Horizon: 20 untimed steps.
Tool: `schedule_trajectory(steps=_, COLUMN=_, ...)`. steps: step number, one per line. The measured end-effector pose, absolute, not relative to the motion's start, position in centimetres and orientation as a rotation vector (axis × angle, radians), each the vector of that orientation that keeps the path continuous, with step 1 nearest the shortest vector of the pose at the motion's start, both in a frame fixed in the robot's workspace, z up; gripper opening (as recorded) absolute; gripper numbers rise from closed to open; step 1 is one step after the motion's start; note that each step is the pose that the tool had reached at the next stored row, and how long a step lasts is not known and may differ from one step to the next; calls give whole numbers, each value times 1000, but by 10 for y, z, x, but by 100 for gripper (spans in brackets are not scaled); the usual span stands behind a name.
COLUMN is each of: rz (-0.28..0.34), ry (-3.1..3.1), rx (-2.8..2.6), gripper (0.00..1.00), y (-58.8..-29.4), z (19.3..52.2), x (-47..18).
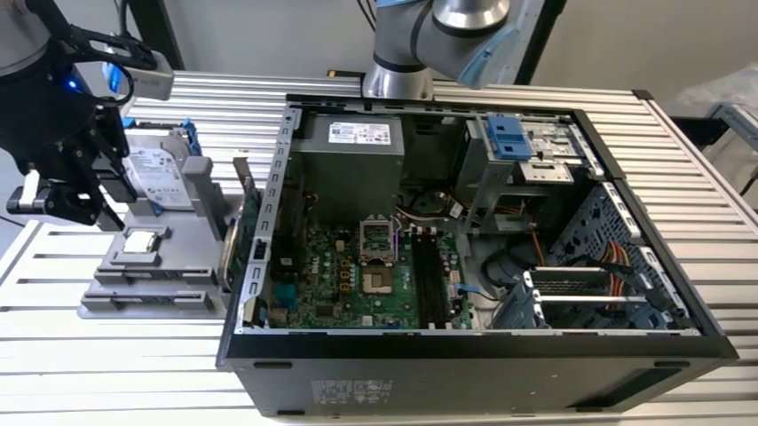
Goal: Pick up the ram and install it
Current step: 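Pick up the ram and move it above insertion slot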
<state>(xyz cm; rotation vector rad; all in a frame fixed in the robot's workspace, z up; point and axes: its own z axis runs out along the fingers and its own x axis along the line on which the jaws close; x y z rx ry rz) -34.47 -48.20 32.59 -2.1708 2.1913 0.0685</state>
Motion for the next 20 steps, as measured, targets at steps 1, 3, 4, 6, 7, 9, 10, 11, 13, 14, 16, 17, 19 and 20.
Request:
schedule_trajectory(steps=1, rz=69, ry=2191, rx=-2171, gripper=100, y=-482, z=326, x=-345)
schedule_trajectory(steps=3, rz=68, ry=2191, rx=-2171, gripper=100, y=-482, z=325, x=-345)
schedule_trajectory(steps=4, rz=68, ry=2191, rx=-2171, gripper=100, y=-482, z=325, x=-345)
schedule_trajectory(steps=6, rz=69, ry=2191, rx=-2171, gripper=100, y=-482, z=324, x=-345)
schedule_trajectory(steps=7, rz=69, ry=2191, rx=-2171, gripper=100, y=-482, z=323, x=-345)
schedule_trajectory(steps=9, rz=69, ry=2191, rx=-2171, gripper=100, y=-482, z=322, x=-345)
schedule_trajectory(steps=10, rz=69, ry=2191, rx=-2171, gripper=100, y=-482, z=321, x=-345)
schedule_trajectory(steps=11, rz=68, ry=2191, rx=-2171, gripper=100, y=-482, z=321, x=-345)
schedule_trajectory(steps=13, rz=68, ry=2192, rx=-2171, gripper=100, y=-482, z=319, x=-345)
schedule_trajectory(steps=14, rz=68, ry=2192, rx=-2171, gripper=100, y=-482, z=319, x=-345)
schedule_trajectory(steps=16, rz=67, ry=2192, rx=-2171, gripper=100, y=-482, z=318, x=-345)
schedule_trajectory(steps=17, rz=67, ry=2192, rx=-2171, gripper=100, y=-482, z=318, x=-345)
schedule_trajectory(steps=19, rz=67, ry=2192, rx=-2171, gripper=100, y=-482, z=317, x=-345)
schedule_trajectory(steps=20, rz=67, ry=2192, rx=-2171, gripper=100, y=-482, z=317, x=-345)
